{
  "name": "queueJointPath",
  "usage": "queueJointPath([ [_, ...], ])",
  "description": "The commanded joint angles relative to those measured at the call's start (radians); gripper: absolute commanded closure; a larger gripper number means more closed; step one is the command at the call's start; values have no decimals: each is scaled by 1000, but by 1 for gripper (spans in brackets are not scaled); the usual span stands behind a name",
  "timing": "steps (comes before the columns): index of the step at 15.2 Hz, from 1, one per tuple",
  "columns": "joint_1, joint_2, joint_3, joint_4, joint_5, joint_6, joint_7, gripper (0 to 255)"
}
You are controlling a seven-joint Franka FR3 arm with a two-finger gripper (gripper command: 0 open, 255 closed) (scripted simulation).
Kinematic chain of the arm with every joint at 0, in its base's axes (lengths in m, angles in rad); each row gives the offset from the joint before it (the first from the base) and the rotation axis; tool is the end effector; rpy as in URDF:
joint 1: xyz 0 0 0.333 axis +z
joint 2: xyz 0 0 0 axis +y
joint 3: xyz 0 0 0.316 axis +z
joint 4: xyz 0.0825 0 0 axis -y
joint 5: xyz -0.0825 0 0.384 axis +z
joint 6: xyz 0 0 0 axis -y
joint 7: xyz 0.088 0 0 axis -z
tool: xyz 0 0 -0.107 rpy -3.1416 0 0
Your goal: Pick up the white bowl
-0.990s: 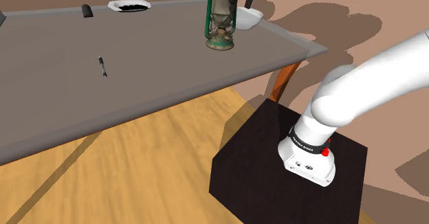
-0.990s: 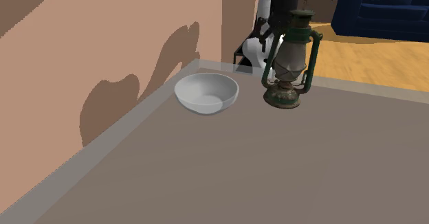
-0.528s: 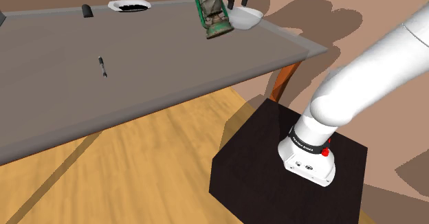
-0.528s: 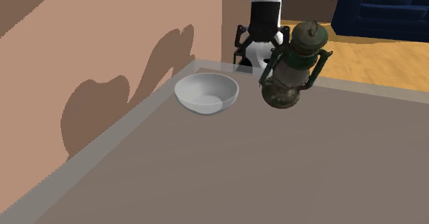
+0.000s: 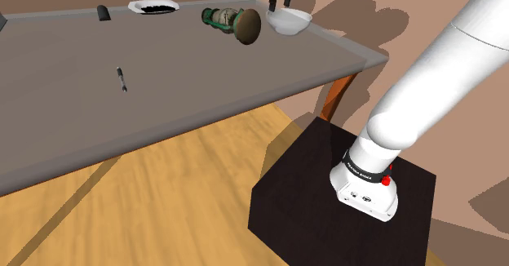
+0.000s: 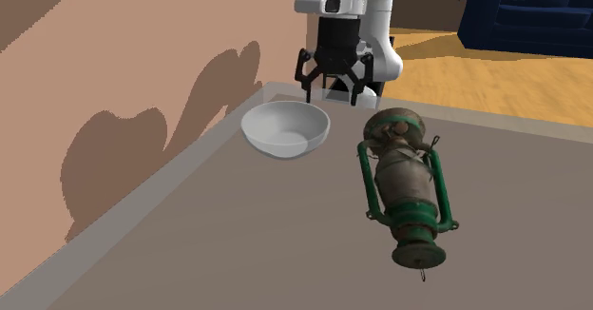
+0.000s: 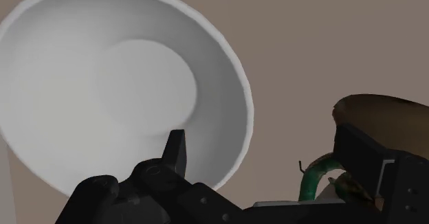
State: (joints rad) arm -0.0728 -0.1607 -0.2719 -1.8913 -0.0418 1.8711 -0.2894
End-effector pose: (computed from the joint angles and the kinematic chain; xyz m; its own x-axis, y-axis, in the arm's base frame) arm 0.4917 -0.1894 0.5815 0.9907 -0.0424 0.1293 -0.0475 -0.9982 0.0367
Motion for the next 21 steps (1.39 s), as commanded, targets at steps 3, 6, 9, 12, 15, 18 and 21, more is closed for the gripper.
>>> queueJointPath([
  [3,-2,3,-3,-45,-1,49,-4,0],
  [6,-3,4,-4,-79,-1,83,-4,0],
  [9,-3,4,-4,-78,-1,83,-4,255],
  [12,-3,5,-4,-78,-1,83,-4,255],
  [15,-3,4,-4,-78,-1,83,-4,255],
  [18,-3,3,-4,-66,-1,70,-4,255],
  [21,-2,3,-3,-26,0,30,-4,255],
])
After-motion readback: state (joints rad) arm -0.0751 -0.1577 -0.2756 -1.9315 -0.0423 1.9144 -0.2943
